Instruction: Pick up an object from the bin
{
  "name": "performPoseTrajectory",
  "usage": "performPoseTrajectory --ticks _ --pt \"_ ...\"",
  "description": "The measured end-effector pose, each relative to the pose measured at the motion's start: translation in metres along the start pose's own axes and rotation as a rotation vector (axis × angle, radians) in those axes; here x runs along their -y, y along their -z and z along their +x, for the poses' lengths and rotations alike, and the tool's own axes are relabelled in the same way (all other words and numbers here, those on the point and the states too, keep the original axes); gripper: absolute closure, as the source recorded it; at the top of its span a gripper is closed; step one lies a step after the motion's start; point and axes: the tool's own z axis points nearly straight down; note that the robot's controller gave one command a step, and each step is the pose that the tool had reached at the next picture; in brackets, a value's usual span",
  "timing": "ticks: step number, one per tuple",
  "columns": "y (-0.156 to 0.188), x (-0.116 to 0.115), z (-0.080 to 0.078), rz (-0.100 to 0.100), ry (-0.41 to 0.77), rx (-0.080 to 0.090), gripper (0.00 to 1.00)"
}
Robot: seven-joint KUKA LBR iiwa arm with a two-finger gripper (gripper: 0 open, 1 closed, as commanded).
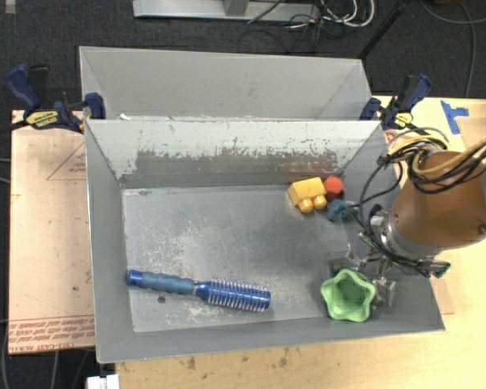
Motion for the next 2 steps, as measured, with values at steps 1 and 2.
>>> performPoseTrajectory --ticks 1,2 --pt "0.032 0.011 0.010 -0.006 0.094 -0.017 1.00" --pt "0.120 0.012 0.009 -0.001 0.056 -0.015 1.00"
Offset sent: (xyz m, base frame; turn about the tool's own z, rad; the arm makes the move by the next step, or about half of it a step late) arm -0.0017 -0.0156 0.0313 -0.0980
